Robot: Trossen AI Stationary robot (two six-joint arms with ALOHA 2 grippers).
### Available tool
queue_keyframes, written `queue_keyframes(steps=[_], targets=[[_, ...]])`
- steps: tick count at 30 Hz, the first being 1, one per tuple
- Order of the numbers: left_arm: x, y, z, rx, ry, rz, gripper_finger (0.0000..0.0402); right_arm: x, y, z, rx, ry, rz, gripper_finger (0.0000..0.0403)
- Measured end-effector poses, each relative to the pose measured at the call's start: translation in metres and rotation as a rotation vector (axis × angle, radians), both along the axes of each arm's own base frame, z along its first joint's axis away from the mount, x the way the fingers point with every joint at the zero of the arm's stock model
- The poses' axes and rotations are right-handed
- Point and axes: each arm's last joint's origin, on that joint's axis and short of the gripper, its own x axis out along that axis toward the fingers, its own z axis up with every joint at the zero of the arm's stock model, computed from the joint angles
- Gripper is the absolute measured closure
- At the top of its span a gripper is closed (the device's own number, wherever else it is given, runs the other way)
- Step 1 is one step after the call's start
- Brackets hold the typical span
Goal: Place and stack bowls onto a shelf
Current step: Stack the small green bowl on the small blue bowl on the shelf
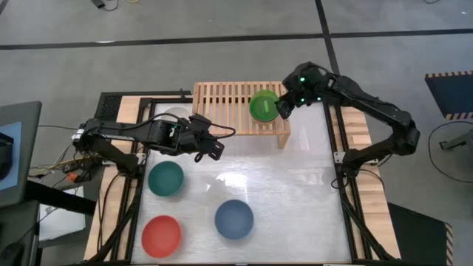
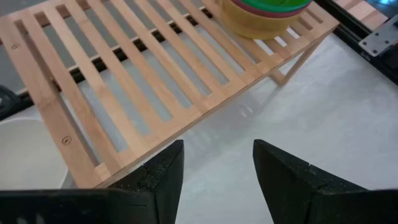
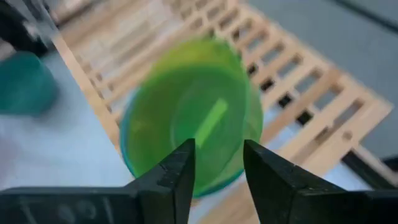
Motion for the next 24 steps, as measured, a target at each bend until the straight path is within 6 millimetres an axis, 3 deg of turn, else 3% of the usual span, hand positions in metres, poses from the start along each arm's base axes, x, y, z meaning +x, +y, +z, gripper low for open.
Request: queue_keyframes(steps=[7,13,21,24], targets=[[0.0,0.0,0.0,0.0,-0.002,0.003,0.0226,-0.021,-0.006,0.024,-0.107,-0.135,-0.051,0.027],[0.0,0.002,0.001,0.017,-0.006,0.021,0.0226,-0.018,-0.019,0.015,-0.094,-0.082,-0.067,0.0304],[0.0,0.003,0.001,0.036,0.005,0.012,0.0226,-0.003,-0.028,-0.002,-0.008,-0.061,-0.001,0.0384],[0.0,0.003,0.001,0.046,0.008,0.012,0.0226,-0.006,-0.034,-0.004,0.018,-0.064,-0.003,0.0385]])
